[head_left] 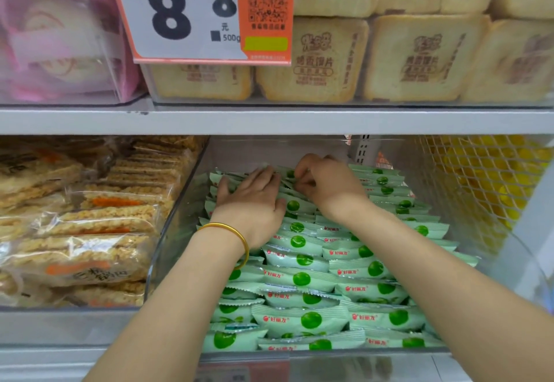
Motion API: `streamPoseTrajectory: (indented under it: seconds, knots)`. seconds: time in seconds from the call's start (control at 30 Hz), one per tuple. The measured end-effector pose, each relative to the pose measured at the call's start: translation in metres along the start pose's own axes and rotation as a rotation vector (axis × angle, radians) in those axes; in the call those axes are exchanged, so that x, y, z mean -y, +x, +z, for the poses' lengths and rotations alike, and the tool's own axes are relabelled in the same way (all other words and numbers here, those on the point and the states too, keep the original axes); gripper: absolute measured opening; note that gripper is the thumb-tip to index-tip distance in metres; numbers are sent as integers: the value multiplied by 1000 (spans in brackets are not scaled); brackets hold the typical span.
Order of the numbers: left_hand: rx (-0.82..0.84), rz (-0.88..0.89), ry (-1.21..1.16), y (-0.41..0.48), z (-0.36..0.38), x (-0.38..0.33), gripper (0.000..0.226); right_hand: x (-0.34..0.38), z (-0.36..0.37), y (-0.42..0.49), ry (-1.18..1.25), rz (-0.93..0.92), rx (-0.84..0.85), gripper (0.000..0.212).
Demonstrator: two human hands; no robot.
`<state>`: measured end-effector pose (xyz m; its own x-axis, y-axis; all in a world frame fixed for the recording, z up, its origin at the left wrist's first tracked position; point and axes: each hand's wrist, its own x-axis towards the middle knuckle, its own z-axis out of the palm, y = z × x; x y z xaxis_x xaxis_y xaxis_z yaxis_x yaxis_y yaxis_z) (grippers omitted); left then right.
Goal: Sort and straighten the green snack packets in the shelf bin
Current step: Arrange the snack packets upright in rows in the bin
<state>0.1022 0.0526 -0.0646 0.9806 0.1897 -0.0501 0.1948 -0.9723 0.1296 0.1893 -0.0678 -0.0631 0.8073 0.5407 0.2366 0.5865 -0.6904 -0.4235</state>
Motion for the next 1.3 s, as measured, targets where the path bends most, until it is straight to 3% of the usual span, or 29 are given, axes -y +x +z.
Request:
streamPoseTrajectory:
  seconds: [0.13,0.27,0.47,0.7,0.93,1.07,1.17,1.3]
  knots:
    - [4,-31,-7,1,-1,-1,50,-6,0,4,67,1,-23,22]
    - [-115,-4,42,2,-2,-2,50,-6,-3,11,4,-49,-194,27]
    - [-33,16,-23,4,1,0,49,2,10,25,-167,-23,-163,26]
    - [-63,8,-15,4,3,1,46,13,19,33,-397,-21,-146,20]
    - [-43,-19,-3,5,3,0,46,6,18,34,-85,-12,-351,12]
    - [-44,-20,-16,3,3,1,48,6,10,28,31,-46,-359,13]
    - [-130,-20,-117,0,0,0,46,9,-2,11,94,-25,-410,17]
    - [-535,-35,-412,-12,-6,-3,41,17,-20,-22,274,-77,-516,12]
